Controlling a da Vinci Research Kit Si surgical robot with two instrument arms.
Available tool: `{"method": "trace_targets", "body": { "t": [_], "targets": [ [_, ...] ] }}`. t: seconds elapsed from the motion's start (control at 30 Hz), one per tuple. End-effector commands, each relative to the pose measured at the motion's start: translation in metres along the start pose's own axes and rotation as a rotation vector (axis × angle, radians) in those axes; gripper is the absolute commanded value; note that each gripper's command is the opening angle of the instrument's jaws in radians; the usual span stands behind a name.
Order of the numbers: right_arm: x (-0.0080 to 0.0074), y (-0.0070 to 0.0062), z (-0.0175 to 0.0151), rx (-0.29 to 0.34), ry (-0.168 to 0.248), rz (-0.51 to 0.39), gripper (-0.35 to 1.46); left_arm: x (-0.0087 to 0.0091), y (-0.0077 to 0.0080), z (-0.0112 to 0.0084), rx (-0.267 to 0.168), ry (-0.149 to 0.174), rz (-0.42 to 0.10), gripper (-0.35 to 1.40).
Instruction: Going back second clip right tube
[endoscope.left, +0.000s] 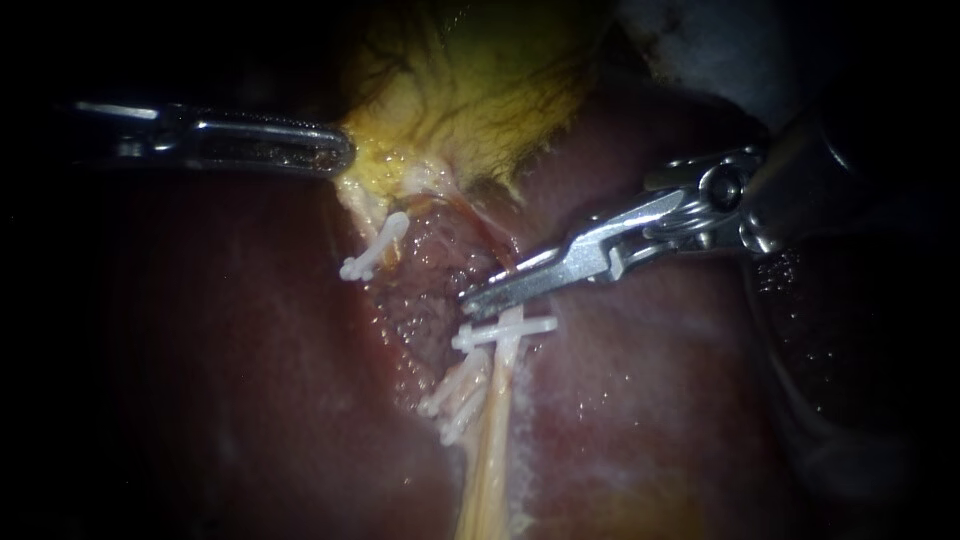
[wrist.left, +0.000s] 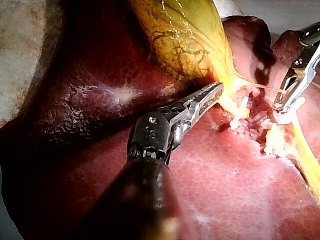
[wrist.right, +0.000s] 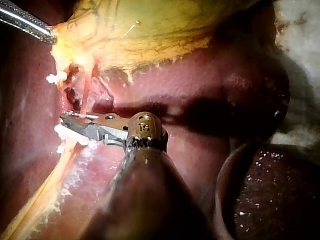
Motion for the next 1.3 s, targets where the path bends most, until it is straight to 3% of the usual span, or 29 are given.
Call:
{"method": "trace_targets", "body": {
  "t": [0.03,0.13,0.2,0.3,0.4,0.57,0.67,0.73,0.97,1.17,1.3],
  "targets": [
    [-0.0001,0.0,0.0001,0.0,0.0,-0.001,-0.35,0.0001,0.0,0.0,0.0,0.0,0.0,-0.35],
    [-0.0006,0.0001,0.0004,-0.001,0.0,-0.022,-0.33,0.0001,0.0,0.0,0.0,0.0,0.001,-0.35],
    [-0.0011,0.0003,0.0009,-0.002,0.001,-0.091,0.03,0.0001,0.0,0.0,0.0,0.0,0.001,-0.35],
    [-0.0018,0.0007,0.0019,-0.005,0.003,-0.179,0.37,0.0001,0.0,0.0,0.0,0.0,0.001,-0.35],
    [-0.0025,0.0009,0.0026,-0.007,0.004,-0.272,0.51,0.0001,0.0,0.0,0.0,0.0,0.001,-0.35],
    [-0.0041,0.0006,0.0028,-0.046,0.035,-0.415,0.57,0.0001,0.0,-0.0001,0.001,0.0,0.001,-0.35],
    [-0.0051,0.0001,0.0028,-0.121,0.087,-0.492,0.6,0.0001,0.0001,-0.0002,0.001,0.0,0.001,-0.35],
    [-0.0056,-0.0002,0.0024,-0.15,0.1,-0.552,0.6,0.0001,0.0001,-0.0002,0.002,0.0,0.001,-0.35],
    [-0.0071,-0.0012,-0.0006,-0.178,0.095,-0.734,0.6,0.0001,0.0001,-0.0004,0.003,0.001,0.001,-0.35],
    [-0.008,-0.0024,-0.0037,-0.172,0.075,-0.812,0.6,0.0001,0.0001,-0.0004,0.003,0.001,0.001,-0.35],
    [-0.0079,-0.0034,-0.0051,-0.178,0.034,-0.844,0.6,0.0001,0.0001,-0.0004,0.003,0.001,0.001,-0.35]
  ]
}}
